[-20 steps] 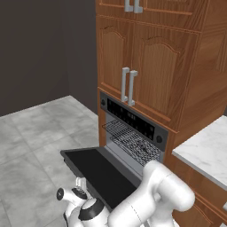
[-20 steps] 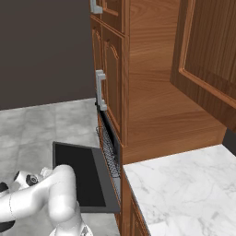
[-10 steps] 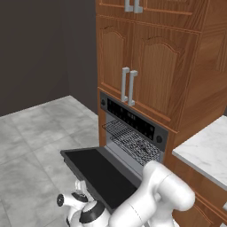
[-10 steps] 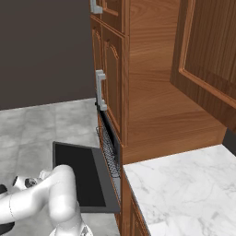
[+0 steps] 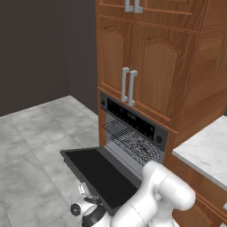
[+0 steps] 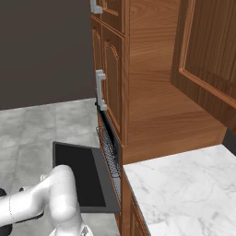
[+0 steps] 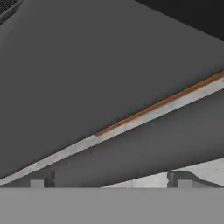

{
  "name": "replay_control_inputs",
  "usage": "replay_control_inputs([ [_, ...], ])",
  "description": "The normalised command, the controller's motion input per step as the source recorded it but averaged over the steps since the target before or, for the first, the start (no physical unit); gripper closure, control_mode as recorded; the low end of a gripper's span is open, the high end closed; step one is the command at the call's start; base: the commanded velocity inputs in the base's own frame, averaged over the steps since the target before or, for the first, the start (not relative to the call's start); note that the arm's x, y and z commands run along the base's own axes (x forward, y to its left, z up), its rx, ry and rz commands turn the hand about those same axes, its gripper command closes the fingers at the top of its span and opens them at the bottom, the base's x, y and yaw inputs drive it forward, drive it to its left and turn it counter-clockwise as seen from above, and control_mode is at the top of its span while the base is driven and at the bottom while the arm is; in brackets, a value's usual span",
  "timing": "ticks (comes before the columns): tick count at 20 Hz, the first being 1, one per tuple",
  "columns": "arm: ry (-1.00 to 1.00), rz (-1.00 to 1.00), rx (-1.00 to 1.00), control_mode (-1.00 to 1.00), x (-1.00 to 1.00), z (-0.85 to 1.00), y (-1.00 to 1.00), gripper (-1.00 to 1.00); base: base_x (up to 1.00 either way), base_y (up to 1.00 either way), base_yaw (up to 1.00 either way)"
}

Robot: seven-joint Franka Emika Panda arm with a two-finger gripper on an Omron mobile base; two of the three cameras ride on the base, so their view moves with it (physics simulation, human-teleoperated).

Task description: Place the fish on the top rack of the oven, and slide the tray back inside. Close the oven door.

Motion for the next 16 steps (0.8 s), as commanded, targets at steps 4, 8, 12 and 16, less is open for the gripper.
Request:
replay_control_inputs([
  [4,0.02,-0.09,-0.17,-1.00,0.01,0.00,-1.00,-1.00,0.00,0.00,0.00],
  [8,0.00,-0.12,-0.14,-1.00,0.00,0.00,-1.00,-1.00,0.00,0.00,0.00],
  [12,0.00,-0.16,-0.11,-1.00,-0.01,0.09,-1.00,-1.00,0.00,0.00,0.00],
  [16,0.00,-0.18,-0.09,-1.00,-0.12,0.22,-1.00,-1.00,0.00,0.00,0.00],
])
